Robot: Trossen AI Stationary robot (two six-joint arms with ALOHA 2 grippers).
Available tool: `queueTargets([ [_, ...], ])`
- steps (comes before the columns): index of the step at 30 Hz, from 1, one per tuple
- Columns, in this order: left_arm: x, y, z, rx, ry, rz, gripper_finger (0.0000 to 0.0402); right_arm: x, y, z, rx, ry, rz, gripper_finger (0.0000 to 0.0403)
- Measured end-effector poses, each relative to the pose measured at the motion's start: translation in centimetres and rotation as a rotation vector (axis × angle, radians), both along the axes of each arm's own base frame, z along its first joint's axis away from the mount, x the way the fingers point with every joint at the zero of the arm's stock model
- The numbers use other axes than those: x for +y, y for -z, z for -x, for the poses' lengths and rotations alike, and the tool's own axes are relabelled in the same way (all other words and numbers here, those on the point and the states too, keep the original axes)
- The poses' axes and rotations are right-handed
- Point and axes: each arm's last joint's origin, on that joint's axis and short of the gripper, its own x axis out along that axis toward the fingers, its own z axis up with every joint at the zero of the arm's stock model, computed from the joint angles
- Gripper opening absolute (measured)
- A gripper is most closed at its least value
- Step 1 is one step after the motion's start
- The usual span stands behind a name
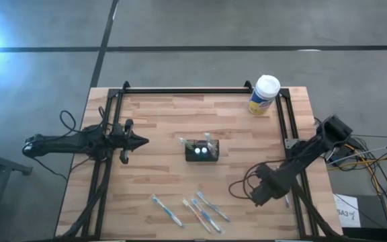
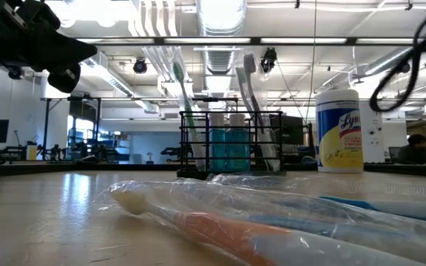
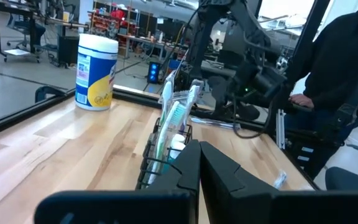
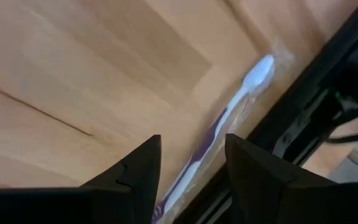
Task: Pick & Place toothbrushing station
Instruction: Put the purple toothbrush into the black organizer
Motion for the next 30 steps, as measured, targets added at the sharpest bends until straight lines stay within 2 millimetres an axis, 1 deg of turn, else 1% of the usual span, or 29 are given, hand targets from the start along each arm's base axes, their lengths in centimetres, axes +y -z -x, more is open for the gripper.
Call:
queueTargets([
  [4,0.0,0.0,0.0,0.0,0.0,0.0,0.001,0.3,1.1,0.4,0.062,0.033,0.01,0.0188],
  [10,0.0,0.0,0.0,0.0,0.002,0.006,0.001,0.3,2.7,1.8,0.044,0.082,-0.047,0.0196],
  [15,0.0,0.0,0.0,0.0,0.002,0.009,0.001,-0.2,4.4,3.3,-0.004,0.11,-0.073,0.0192],
  [21,0.0,0.0,0.0,0.0,0.002,0.023,0.001,-0.6,5.8,4.3,-0.036,0.068,-0.116,0.0179],
  [25,0.0,0.0,0.0,-0.001,0.001,0.027,0.001,-0.5,5.6,4.1,-0.071,0.004,-0.109,0.0159],
  [28,0.0,0.0,0.0,-0.001,0.001,0.03,0.001,-0.1,4.7,3.5,-0.101,-0.03,-0.064,0.0138],
  [30,0.0,0.0,0.0,-0.001,0.0,0.029,0.001,-0.1,3.7,3.2,-0.11,-0.053,0.018,0.0124],
])
